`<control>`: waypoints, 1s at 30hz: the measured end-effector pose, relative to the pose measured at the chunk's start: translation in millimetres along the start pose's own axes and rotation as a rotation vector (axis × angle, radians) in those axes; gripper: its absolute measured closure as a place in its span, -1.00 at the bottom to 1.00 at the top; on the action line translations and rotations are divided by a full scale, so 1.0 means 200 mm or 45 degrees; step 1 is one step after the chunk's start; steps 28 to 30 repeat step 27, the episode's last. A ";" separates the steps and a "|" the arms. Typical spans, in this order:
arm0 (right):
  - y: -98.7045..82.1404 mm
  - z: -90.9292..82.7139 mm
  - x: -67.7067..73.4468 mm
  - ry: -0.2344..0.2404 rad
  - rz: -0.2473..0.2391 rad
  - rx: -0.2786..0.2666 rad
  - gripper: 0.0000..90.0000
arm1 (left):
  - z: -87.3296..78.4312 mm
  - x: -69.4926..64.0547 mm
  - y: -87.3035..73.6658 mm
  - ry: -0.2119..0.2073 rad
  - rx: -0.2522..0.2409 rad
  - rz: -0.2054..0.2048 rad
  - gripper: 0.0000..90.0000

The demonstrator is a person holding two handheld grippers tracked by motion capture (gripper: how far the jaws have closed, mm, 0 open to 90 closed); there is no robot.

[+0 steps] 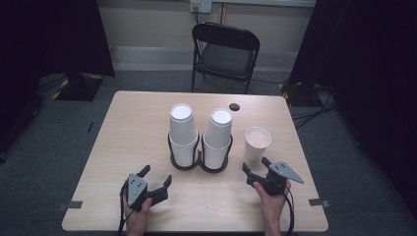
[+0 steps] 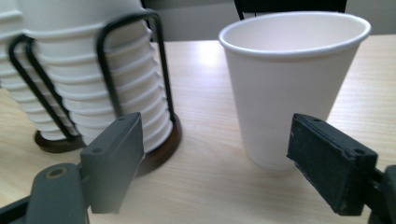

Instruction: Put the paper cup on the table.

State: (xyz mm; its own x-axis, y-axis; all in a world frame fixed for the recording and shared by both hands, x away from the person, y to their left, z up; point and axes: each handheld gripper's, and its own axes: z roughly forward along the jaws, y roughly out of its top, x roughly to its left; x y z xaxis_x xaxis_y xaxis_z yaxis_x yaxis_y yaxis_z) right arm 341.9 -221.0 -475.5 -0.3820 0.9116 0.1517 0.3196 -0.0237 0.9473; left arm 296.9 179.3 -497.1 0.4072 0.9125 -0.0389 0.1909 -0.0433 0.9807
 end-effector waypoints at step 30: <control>-0.16 -0.02 0.35 0.167 -0.134 -0.041 -0.60 | -0.02 -0.01 -0.01 -0.018 -0.051 0.027 -0.65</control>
